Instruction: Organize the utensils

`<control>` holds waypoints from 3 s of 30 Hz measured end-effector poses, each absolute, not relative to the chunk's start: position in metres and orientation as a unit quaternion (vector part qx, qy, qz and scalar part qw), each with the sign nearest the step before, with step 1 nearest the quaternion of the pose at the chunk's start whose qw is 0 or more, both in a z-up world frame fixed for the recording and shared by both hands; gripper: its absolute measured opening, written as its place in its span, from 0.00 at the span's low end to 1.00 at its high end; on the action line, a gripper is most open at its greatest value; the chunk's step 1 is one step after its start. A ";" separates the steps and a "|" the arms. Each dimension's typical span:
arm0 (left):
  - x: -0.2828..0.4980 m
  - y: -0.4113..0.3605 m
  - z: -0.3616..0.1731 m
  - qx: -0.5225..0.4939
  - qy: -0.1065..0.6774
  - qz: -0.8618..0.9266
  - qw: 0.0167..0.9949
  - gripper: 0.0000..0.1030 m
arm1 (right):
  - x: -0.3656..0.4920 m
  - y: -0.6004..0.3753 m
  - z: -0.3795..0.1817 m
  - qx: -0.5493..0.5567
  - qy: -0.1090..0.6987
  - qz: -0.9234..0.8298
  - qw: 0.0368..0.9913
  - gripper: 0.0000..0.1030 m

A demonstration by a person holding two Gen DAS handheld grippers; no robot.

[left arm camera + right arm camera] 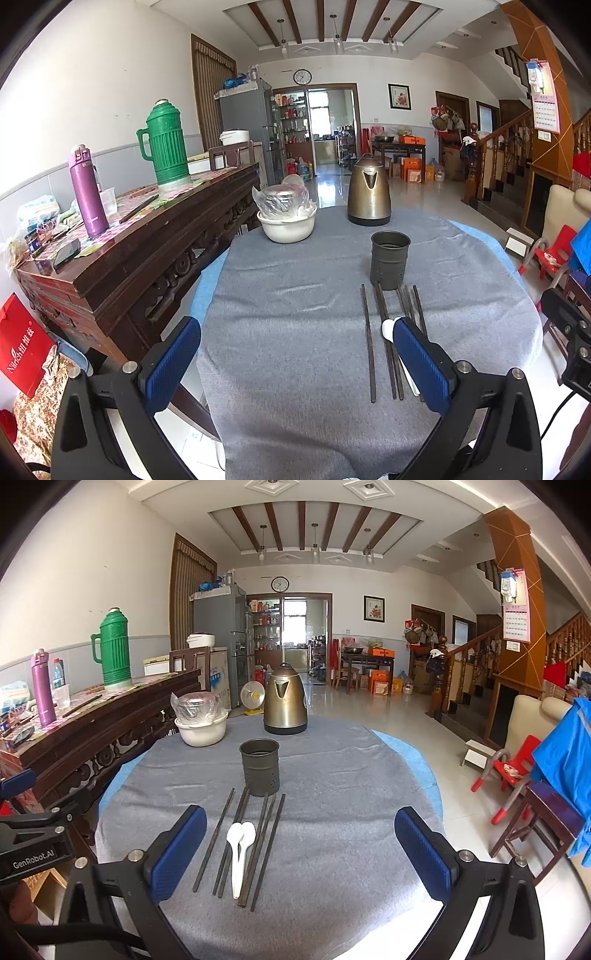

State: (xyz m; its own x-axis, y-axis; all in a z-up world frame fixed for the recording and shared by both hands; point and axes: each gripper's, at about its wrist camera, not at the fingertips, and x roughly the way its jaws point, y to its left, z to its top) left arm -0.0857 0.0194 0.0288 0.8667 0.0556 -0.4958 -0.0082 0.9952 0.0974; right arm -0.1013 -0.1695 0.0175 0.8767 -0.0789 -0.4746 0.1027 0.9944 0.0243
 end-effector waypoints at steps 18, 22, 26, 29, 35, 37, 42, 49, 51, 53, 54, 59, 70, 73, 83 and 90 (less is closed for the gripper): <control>0.002 0.021 -0.018 0.023 0.361 -0.035 0.932 1.00 | -0.024 -0.188 -0.012 0.070 0.299 -0.007 0.952 0.99; 0.045 0.018 -0.038 0.009 0.410 -0.061 0.910 1.00 | 0.020 -0.202 -0.034 0.097 0.334 0.012 0.938 0.96; 0.089 0.019 -0.057 -0.013 0.452 -0.069 0.889 1.00 | 0.075 -0.218 -0.066 0.138 0.384 0.039 0.912 0.71; 0.119 0.015 -0.070 -0.023 0.475 -0.079 0.876 0.90 | 0.117 -0.230 -0.097 0.185 0.425 0.058 0.884 0.51; 0.170 -0.003 -0.092 -0.025 0.517 -0.109 0.848 0.65 | 0.186 -0.236 -0.149 0.269 0.472 0.105 0.833 0.38; 0.182 -0.010 -0.099 -0.027 0.530 -0.126 0.838 0.59 | 0.197 -0.235 -0.156 0.278 0.478 0.110 0.826 0.38; 0.200 -0.026 -0.110 -0.022 0.548 -0.146 0.823 0.53 | 0.223 -0.236 -0.178 0.308 0.503 0.107 0.801 0.32; 0.217 -0.040 -0.123 -0.016 0.572 -0.160 0.805 0.38 | 0.240 -0.231 -0.190 0.299 0.525 0.098 0.791 0.11; 0.220 -0.041 -0.125 -0.017 0.574 -0.162 0.803 0.34 | 0.242 -0.230 -0.190 0.296 0.525 0.099 0.792 0.08; 0.224 -0.044 -0.124 -0.014 0.572 -0.162 0.804 0.26 | 0.243 -0.230 -0.189 0.294 0.523 0.099 0.794 0.08; 0.228 -0.045 -0.124 -0.016 0.573 -0.165 0.803 0.18 | 0.242 -0.231 -0.190 0.293 0.521 0.098 0.795 0.08; 0.244 -0.046 -0.126 -0.024 0.572 -0.168 0.802 0.07 | 0.237 -0.239 -0.188 0.304 0.512 0.099 0.797 0.08; 0.203 -0.017 -0.034 -0.027 0.482 -0.189 0.855 0.05 | 0.211 -0.256 -0.154 0.318 0.463 0.107 0.821 0.08; 0.188 -0.014 -0.006 -0.023 0.446 -0.197 0.873 0.05 | 0.197 -0.255 -0.126 0.299 0.434 0.108 0.843 0.08; 0.159 -0.010 0.073 -0.020 0.346 -0.204 0.916 0.05 | 0.164 -0.252 -0.034 0.249 0.326 0.096 0.907 0.07; 0.167 -0.015 0.106 -0.020 0.308 -0.195 0.931 0.05 | 0.166 -0.239 0.013 0.234 0.265 0.087 0.932 0.07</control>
